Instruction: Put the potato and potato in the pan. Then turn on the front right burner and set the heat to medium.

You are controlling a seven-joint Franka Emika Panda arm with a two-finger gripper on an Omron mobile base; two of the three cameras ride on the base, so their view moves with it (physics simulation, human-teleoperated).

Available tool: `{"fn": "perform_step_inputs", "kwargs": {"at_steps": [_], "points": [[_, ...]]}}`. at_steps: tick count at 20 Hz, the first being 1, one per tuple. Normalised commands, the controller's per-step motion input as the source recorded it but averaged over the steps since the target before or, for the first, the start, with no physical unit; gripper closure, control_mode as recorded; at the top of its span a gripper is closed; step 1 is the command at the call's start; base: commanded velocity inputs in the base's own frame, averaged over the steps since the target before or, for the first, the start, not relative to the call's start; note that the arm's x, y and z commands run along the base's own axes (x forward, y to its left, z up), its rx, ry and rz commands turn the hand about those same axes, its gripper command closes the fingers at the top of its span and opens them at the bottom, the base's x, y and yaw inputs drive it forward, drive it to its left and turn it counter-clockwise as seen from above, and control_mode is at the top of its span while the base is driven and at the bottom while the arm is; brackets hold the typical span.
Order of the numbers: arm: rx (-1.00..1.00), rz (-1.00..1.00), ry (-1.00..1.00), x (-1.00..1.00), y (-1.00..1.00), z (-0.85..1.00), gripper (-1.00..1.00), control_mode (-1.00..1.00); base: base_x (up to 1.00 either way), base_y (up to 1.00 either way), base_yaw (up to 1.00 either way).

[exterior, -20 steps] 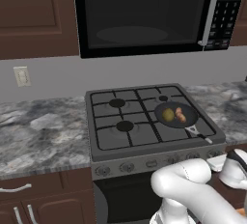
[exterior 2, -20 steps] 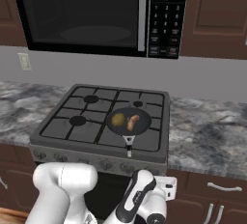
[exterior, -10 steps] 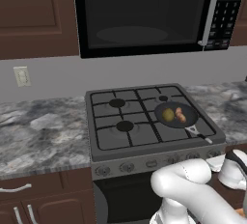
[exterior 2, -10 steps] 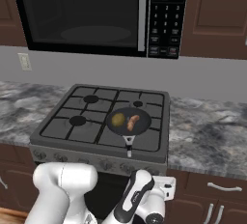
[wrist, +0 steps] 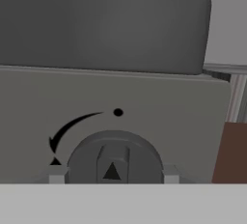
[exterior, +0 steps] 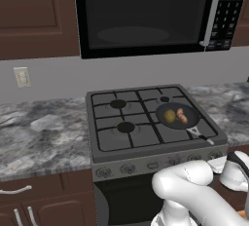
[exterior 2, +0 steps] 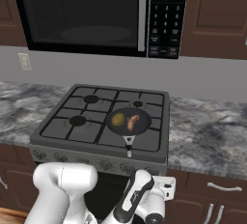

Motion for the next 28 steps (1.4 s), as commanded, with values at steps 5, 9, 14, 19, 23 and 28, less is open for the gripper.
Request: {"fn": "perform_step_inputs", "kwargs": {"at_steps": [5, 9, 14, 19, 23, 28], "points": [[-0.01, 0.0, -0.06, 0.0, 0.0, -0.11, 1.0, -1.0, 0.0, 0.0, 0.0], [-0.1, 0.0, -0.13, -0.02, 0.0, -0.07, 1.0, -1.0, 0.0, 0.0, 0.0], [-0.14, 0.0, -0.03, 0.0, 0.0, 0.0, 1.0, -1.0, 0.0, 0.0, 0.0], [-0.14, 0.0, 0.0, 0.0, 0.0, 0.0, 1.0, -1.0, 0.0, 0.0, 0.0], [-0.18, 0.0, 0.0, 0.0, 0.0, 0.0, 1.0, -1.0, 0.0, 0.0, 0.0], [-0.23, -0.03, 0.0, 0.0, 0.0, 0.0, 1.0, -1.0, 0.0, 0.0, 0.0]]}}
